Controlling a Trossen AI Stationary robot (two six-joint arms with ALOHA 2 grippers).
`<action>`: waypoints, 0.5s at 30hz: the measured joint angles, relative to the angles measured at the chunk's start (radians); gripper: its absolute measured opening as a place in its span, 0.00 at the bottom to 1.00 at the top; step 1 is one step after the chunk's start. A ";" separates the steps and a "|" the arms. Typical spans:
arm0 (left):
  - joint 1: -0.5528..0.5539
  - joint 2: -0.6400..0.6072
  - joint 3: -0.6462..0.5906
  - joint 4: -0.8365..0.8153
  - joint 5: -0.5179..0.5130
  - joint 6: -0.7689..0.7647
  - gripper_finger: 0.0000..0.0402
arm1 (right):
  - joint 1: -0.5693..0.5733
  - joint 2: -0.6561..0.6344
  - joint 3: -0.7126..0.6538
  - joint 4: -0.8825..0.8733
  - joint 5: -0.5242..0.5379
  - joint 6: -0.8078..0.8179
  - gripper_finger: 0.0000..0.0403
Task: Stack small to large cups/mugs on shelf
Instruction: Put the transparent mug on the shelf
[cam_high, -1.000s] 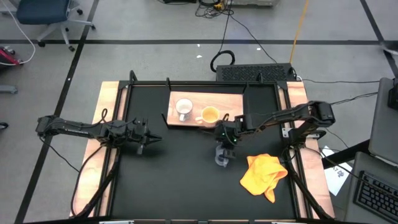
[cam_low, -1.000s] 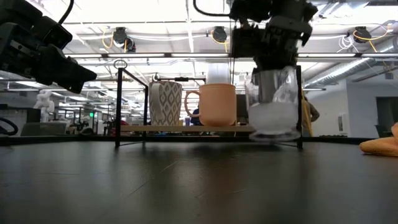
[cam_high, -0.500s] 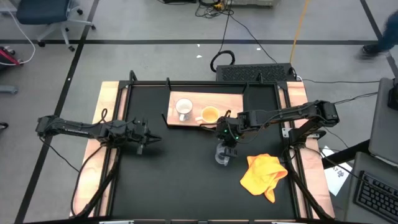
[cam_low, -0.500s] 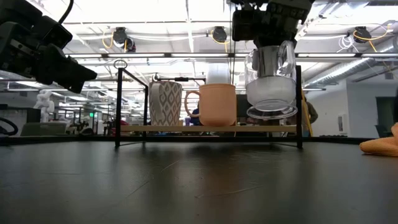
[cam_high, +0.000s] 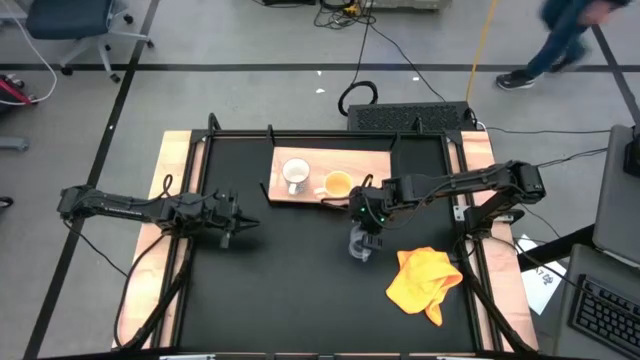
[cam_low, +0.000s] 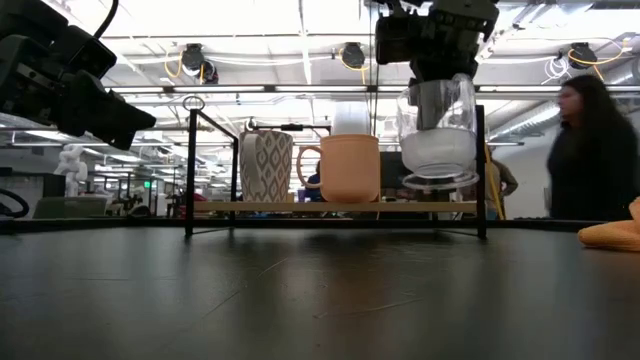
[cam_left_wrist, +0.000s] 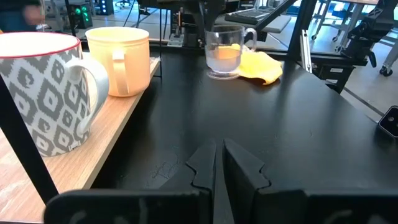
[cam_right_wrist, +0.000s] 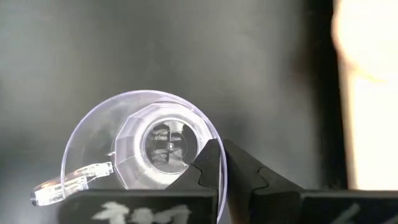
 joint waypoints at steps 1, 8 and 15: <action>0.000 0.000 0.000 0.000 0.000 0.000 0.08 | -0.004 0.000 0.011 -0.017 0.006 -0.010 0.00; 0.000 0.000 0.000 0.000 0.000 0.000 0.08 | -0.029 0.000 0.087 -0.078 0.006 -0.041 0.00; 0.000 0.000 0.000 -0.007 0.000 0.004 0.08 | -0.051 0.000 0.160 -0.140 0.006 -0.054 0.00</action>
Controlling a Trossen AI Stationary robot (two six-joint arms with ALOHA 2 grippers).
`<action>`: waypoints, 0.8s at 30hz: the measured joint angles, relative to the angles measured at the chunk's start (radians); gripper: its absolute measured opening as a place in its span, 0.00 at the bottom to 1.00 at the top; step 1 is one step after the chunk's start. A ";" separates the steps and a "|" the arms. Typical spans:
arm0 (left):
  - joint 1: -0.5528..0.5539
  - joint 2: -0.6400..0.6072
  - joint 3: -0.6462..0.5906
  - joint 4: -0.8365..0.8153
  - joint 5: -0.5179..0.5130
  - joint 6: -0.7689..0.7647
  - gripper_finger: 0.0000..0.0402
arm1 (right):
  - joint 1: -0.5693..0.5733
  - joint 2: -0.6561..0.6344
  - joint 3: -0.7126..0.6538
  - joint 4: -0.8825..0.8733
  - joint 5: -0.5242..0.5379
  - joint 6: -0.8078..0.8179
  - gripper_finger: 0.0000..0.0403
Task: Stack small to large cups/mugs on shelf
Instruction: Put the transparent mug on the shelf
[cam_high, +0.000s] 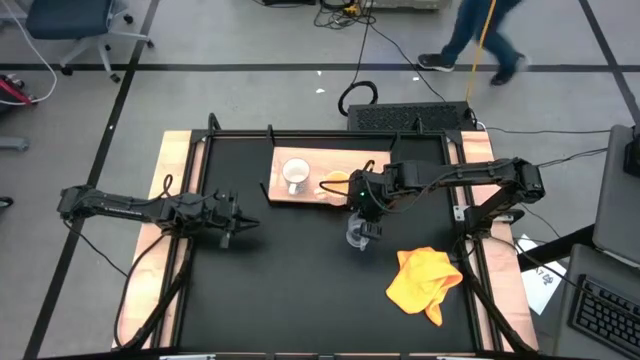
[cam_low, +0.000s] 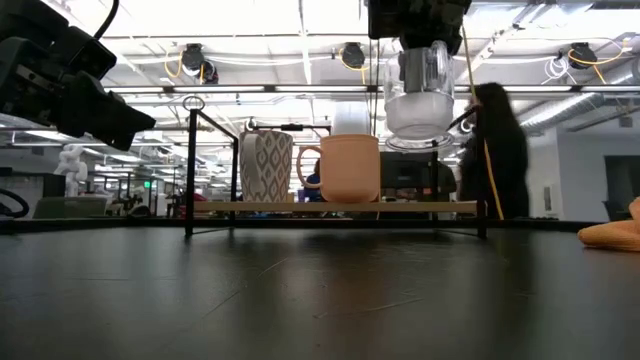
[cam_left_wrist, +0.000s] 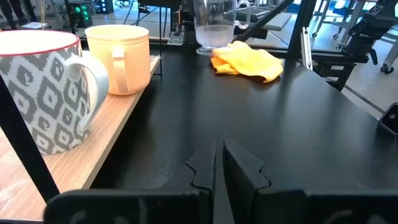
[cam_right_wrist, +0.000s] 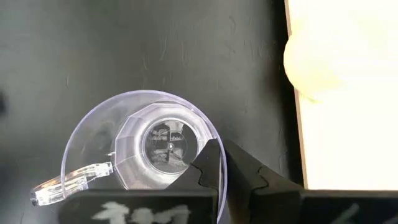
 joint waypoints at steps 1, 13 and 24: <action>0.000 0.000 0.000 0.000 0.000 0.001 0.08 | 0.000 0.000 0.001 0.001 0.000 -0.001 0.00; 0.000 0.000 0.000 -0.002 0.000 0.002 0.08 | -0.002 0.000 0.001 -0.013 0.054 -0.046 0.00; 0.000 0.000 0.000 -0.003 0.000 0.004 0.08 | -0.090 0.000 0.001 -0.029 0.074 -0.115 0.00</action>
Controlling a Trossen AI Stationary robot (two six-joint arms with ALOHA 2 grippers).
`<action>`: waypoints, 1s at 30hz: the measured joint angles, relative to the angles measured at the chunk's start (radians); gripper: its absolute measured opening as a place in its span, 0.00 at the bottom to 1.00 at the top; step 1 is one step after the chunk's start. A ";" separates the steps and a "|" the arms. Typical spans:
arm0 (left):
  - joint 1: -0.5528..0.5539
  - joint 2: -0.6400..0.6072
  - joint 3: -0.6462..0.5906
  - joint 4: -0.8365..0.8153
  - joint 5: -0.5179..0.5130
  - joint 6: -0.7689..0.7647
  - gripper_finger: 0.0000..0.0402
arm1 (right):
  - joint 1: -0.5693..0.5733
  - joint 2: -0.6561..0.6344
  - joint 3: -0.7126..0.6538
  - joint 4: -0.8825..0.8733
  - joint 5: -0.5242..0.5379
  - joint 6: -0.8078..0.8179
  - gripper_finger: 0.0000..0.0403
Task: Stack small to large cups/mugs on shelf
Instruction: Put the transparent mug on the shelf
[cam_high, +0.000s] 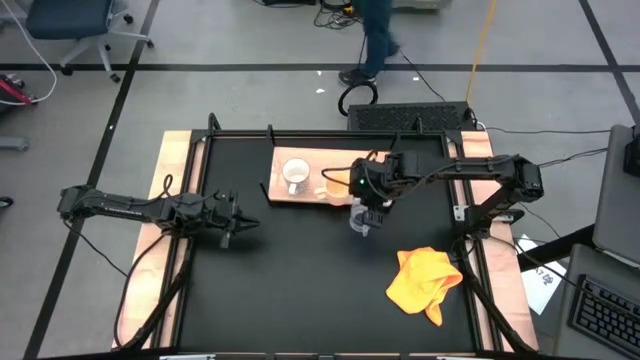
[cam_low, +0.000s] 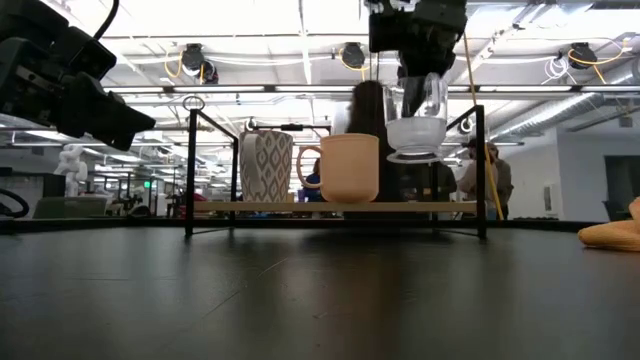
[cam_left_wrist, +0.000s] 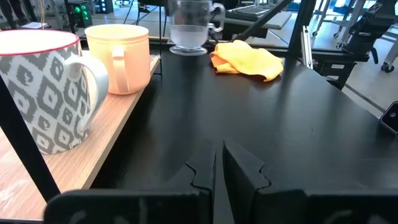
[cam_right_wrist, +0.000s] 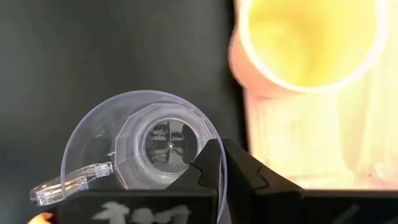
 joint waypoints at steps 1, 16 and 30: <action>0.000 0.000 0.000 -0.001 0.000 0.000 0.08 | -0.012 0.000 0.000 0.000 0.000 -0.009 0.00; 0.000 0.000 0.000 -0.019 0.000 -0.002 0.08 | -0.210 0.000 -0.001 -0.008 -0.003 -0.121 0.00; 0.000 0.000 0.000 -0.024 0.000 -0.002 0.08 | -0.276 0.000 -0.001 -0.005 -0.056 -0.162 0.00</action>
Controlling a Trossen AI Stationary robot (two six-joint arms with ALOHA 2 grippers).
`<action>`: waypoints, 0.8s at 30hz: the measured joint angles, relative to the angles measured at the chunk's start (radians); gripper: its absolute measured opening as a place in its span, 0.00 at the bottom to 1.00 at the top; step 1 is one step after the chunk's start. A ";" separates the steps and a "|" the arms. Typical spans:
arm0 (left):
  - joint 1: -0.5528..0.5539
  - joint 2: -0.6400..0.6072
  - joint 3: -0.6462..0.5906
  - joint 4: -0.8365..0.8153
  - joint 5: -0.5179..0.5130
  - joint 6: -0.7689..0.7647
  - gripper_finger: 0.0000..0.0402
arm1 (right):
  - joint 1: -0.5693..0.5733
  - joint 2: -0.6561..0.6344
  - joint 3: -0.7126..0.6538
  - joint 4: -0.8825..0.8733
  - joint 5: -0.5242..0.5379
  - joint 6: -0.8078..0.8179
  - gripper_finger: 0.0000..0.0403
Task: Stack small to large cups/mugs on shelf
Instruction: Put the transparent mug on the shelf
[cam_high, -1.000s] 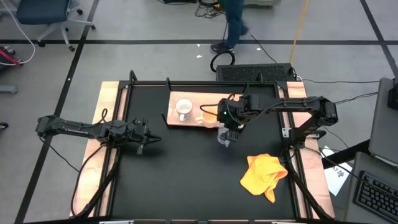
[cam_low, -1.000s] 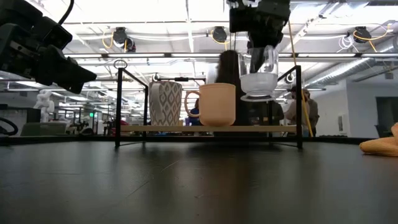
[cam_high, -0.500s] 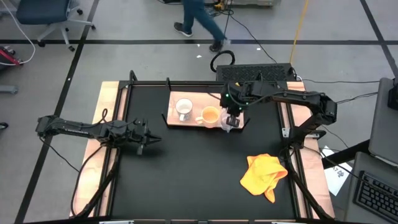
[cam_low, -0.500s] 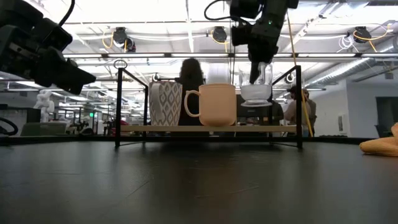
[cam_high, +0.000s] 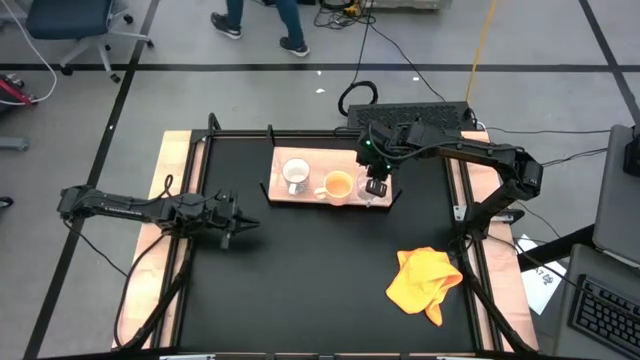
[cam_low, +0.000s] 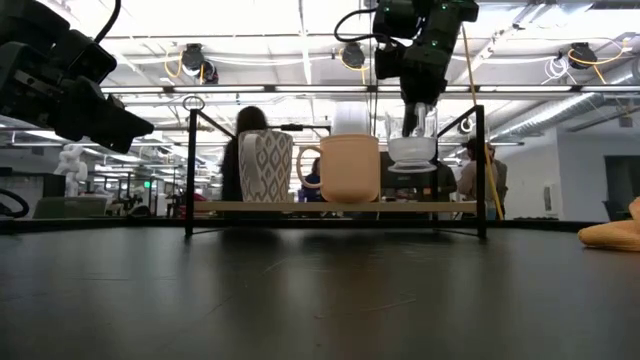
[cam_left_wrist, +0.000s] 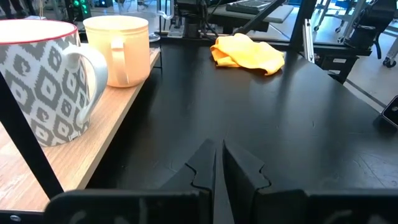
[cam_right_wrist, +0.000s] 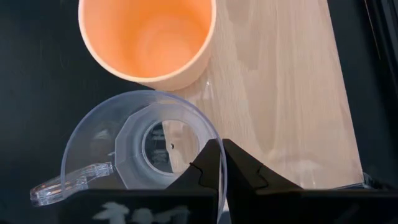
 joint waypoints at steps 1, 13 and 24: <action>0.000 0.000 0.000 0.000 0.000 0.000 0.08 | 0.000 0.000 0.000 0.003 0.000 -0.002 0.00; 0.000 0.000 0.000 0.000 0.000 0.000 0.08 | -0.012 0.000 -0.001 0.048 0.000 -0.059 0.00; 0.000 0.000 0.000 0.000 0.000 -0.004 0.08 | -0.045 0.000 -0.069 0.063 -0.001 -0.078 0.00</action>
